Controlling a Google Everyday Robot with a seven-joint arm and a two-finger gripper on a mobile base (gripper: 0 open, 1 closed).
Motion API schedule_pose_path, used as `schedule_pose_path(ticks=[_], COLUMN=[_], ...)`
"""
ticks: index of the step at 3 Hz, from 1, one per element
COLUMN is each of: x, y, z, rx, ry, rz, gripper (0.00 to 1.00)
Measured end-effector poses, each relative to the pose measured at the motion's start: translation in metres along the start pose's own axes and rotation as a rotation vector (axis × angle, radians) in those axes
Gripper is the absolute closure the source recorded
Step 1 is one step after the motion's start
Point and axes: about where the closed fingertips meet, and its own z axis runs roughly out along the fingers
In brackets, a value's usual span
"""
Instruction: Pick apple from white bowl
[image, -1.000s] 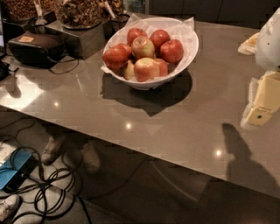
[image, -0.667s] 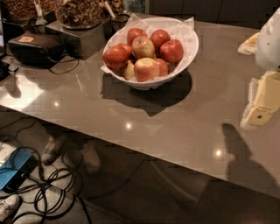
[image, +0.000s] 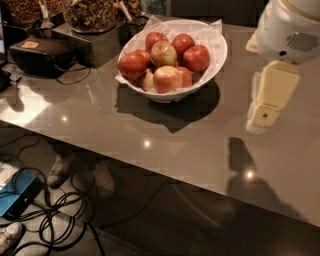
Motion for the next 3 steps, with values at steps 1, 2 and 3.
schedule_pose_path(ticks=[1, 2, 3], x=[-0.037, -0.044, -0.065], y=[-0.008, -0.013, -0.022], z=[0.013, 0.011, 0.015], rx=[-0.012, 0.017, -0.020], ry=[0.049, 0.028, -0.028], rz=[-0.042, -0.048, -0.017], gripper=[0.00, 0.00, 0.00])
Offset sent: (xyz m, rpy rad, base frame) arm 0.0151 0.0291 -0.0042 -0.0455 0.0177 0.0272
